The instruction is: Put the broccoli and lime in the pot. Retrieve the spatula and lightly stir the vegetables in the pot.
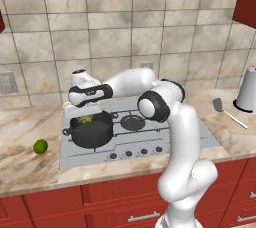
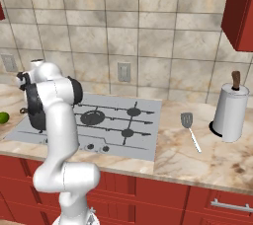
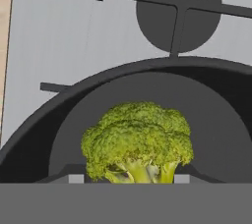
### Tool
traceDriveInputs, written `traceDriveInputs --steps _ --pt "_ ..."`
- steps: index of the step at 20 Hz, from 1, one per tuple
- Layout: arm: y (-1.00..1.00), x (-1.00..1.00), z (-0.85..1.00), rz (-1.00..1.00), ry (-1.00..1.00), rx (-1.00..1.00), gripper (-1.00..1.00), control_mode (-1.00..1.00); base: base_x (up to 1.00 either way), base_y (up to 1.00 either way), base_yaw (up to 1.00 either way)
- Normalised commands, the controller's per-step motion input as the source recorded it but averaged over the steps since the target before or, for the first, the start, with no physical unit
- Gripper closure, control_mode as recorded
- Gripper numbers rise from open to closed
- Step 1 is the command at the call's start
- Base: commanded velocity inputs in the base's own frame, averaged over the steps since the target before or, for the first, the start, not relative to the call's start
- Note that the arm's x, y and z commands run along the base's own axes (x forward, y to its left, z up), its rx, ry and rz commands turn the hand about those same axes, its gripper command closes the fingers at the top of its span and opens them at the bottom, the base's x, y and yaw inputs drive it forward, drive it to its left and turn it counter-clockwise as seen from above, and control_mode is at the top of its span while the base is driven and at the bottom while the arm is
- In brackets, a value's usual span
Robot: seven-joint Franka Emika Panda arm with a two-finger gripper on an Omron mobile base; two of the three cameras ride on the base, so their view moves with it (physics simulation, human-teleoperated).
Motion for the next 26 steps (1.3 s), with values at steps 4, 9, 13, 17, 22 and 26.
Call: traceDriveInputs --steps 4,9,13,17,22,26 --pt "-0.02 -0.23 0.00 0.00 0.00 0.00 1.00 -1.00 0.00 0.00 0.00" --pt "0.00 0.00 0.00 0.00 0.00 0.00 -1.00 -1.00 0.00 0.00 0.00" --pt "0.00 -0.01 0.00 0.00 0.00 0.00 -1.00 -1.00 0.00 0.00 0.00" --pt "-0.14 -0.05 0.05 0.00 0.00 0.00 -1.00 -1.00 0.00 0.00 0.00" --pt "-0.36 -0.30 0.28 0.00 0.00 0.01 -1.00 -1.00 0.00 0.00 0.00" --pt "-0.36 -0.39 0.31 0.00 0.00 0.03 -1.00 -1.00 0.00 0.00 0.00"
